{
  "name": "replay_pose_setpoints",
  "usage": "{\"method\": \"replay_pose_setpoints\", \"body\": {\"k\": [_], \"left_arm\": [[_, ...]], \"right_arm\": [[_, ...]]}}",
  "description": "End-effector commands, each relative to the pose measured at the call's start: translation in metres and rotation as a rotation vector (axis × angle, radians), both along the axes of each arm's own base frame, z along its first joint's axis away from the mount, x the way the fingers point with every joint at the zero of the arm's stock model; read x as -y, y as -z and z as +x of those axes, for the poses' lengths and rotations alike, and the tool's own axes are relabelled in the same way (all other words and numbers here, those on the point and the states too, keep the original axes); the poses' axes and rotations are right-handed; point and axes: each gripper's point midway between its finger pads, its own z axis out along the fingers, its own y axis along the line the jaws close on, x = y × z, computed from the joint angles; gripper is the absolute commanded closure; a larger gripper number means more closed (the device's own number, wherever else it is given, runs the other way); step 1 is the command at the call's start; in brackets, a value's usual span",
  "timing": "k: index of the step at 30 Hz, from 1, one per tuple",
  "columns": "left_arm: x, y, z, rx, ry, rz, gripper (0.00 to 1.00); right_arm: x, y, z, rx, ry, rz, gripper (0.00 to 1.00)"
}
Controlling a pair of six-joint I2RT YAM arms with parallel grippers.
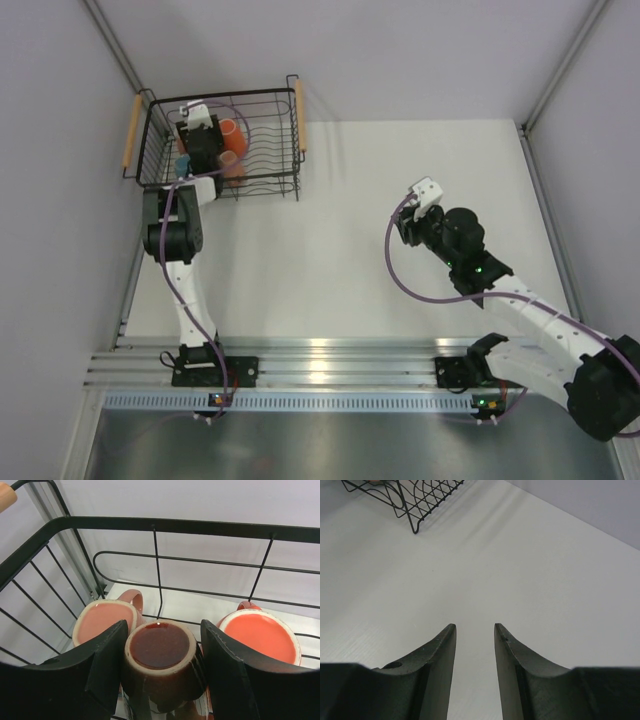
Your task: Load the cups into the dish rack
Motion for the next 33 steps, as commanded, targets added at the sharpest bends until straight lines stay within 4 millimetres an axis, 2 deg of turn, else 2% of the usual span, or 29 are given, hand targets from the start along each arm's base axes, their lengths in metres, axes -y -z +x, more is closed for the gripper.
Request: {"method": "replay_pose_setpoints", "body": {"k": [1, 5, 13, 18, 27, 33], "left_arm": [[-0.011, 0.002, -0.012, -0.028, -0.072, 0.055, 1.0], [-0.014, -0.003, -0.015, -0.021, -0.085, 0.066, 1.0], [-0.018, 0.001, -0.018, -0.031, -0.102, 0.065, 1.0], [-0.001, -0.005, -0.017, -0.003, -0.007, 0.001, 1.0], [0.003, -0.005, -0.019, 0.006, -0.017, -0.082, 1.0], [0.003, 0.012, -0.014, -0.037, -0.031, -0.09, 1.0]], "right_arm": [[0.001, -0.019, 0.002, 0.046, 0.0, 0.045, 0.63], [0.001, -0.019, 0.002, 0.046, 0.0, 0.048, 0.63], [0.004, -0.022, 0.001, 0.053, 0.004, 0.049, 0.63], [0.004, -0.023, 0.001, 0.056, 0.005, 0.049, 0.63], [0.004, -0.025, -0.001, 0.059, 0.001, 0.055, 0.63], [0.005, -0.025, -0.002, 0.06, 0.003, 0.055, 0.63]]}}
